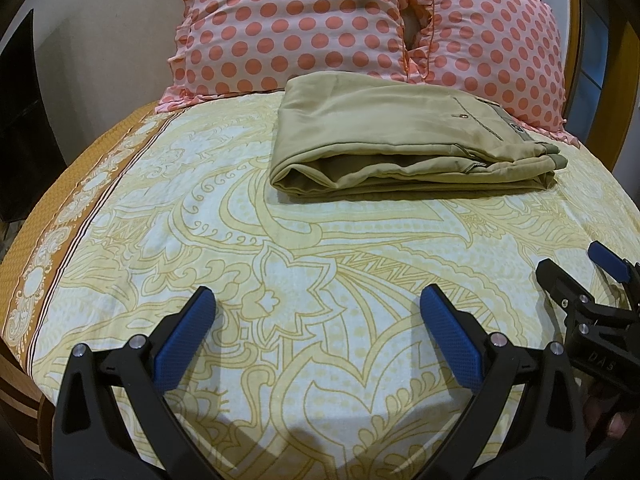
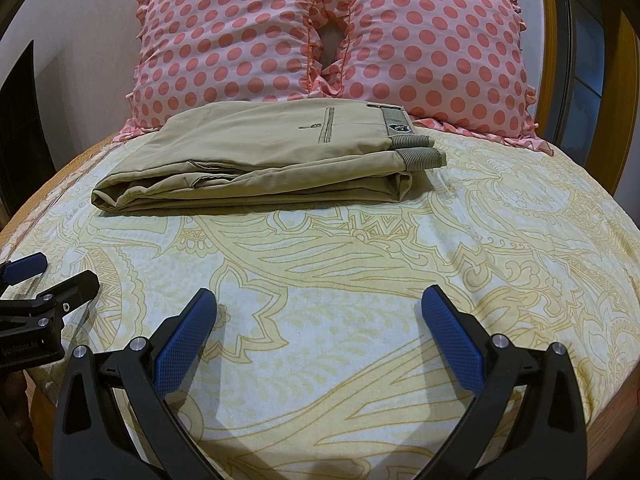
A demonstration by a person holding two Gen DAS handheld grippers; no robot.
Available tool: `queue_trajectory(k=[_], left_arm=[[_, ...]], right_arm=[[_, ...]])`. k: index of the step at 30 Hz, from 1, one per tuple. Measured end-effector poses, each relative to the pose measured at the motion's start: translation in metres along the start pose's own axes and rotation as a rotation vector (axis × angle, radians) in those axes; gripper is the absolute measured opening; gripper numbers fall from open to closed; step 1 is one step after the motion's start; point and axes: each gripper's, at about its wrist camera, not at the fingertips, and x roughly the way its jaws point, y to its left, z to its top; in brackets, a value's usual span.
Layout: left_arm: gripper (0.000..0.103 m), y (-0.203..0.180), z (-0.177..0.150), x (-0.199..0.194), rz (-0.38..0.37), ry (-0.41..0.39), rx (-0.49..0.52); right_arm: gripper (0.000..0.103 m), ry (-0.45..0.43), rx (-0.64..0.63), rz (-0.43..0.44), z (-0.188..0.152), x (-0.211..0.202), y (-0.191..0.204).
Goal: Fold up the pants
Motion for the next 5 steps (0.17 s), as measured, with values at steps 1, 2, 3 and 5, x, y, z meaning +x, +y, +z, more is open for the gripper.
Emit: queue_trajectory(k=[1,2,3,5], left_arm=[[0.101,-0.0001,0.0001,0.0000,0.000,-0.001,0.000],[0.101,-0.0003,-0.0002,-0.0003,0.000,-0.001,-0.001],[0.101,0.0001,-0.0002,-0.0003,0.000,-0.002,0.000],[0.101,-0.0004,-0.0009,-0.0007,0.001,-0.004,0.000]], right_arm=[[0.102,0.000,0.000,0.000,0.0000,0.0001,0.0002],[0.102,0.000,0.000,0.000,0.0001,0.0002,0.0003],[0.102,-0.001,0.001,-0.001,0.0000,0.0003,0.0005],[0.102,-0.001,0.001,-0.001,0.0001,0.0006,0.0007]])
